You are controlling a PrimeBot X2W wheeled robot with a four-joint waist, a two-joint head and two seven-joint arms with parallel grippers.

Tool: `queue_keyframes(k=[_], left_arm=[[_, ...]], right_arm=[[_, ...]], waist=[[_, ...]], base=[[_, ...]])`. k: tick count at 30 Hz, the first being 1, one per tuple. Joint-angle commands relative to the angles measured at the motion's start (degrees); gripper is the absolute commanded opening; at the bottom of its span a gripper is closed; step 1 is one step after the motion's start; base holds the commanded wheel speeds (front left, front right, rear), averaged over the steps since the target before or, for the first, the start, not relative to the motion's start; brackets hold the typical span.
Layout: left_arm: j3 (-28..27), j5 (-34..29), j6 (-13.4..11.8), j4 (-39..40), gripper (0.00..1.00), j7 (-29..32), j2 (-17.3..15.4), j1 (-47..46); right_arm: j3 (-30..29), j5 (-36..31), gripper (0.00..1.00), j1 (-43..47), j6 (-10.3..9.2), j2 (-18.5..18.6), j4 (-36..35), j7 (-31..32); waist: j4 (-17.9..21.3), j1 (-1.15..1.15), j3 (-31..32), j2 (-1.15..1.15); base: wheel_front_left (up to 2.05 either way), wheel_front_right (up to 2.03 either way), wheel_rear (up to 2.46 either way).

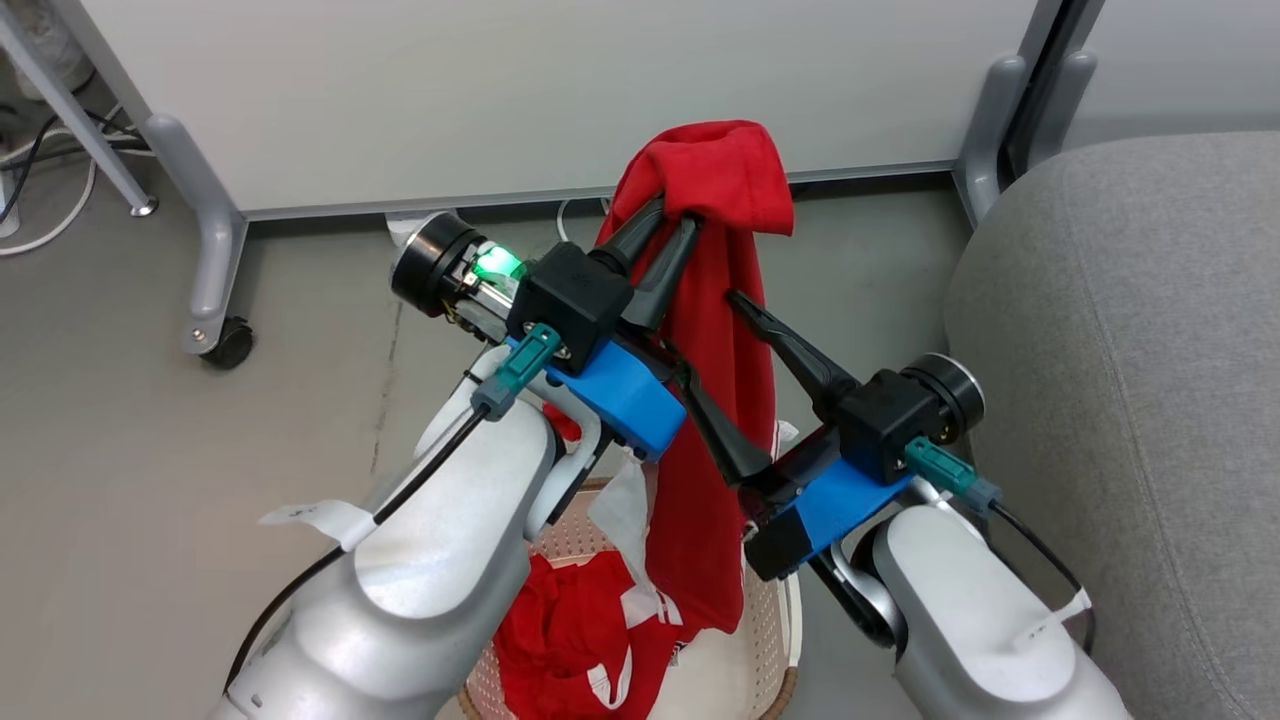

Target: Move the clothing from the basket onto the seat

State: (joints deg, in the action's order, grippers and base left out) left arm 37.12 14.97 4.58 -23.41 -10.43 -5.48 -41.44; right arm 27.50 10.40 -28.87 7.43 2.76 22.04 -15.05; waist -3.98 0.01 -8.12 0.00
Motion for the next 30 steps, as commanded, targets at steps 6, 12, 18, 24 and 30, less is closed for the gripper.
queue_keyframes(k=[6,12,18,24,30], left_arm=[[1.9,-0.1,0.3,0.1,0.00,-0.6,1.2,-2.7],[3.4,0.6,0.3,0.2,0.00,-1.3,1.8,-4.0],[4.3,1.3,-0.1,-0.5,0.00,-2.1,2.2,-4.9],[4.7,1.7,-0.5,-1.3,0.00,-2.5,2.3,-5.3],[4.9,2.1,-0.6,-2.0,0.00,-2.9,2.3,-5.7]], right_arm=[[0.5,-1.1,1.00,-5.9,0.11,0.2,6.9,-0.2],[0.9,-0.5,1.00,-9.0,0.07,0.2,12.7,-0.2],[1.2,0.3,0.00,-9.7,0.07,0.2,14.7,-0.2],[1.0,0.1,0.00,-9.7,0.07,0.2,15.0,-0.2],[0.8,-0.1,0.00,-9.5,0.07,0.2,14.6,-0.2]], waist=[[-2.8,-0.01,-2.5,0.00],[-3.7,-0.01,-3.3,0.00],[-3.9,-0.01,-3.4,0.00],[-3.8,-0.01,-3.4,0.00],[-3.6,-0.01,-3.4,0.00]], base=[[0.00,0.00,0.00],[0.00,0.00,0.00],[0.00,0.00,0.00],[0.00,0.00,0.00],[0.00,0.00,0.00]])
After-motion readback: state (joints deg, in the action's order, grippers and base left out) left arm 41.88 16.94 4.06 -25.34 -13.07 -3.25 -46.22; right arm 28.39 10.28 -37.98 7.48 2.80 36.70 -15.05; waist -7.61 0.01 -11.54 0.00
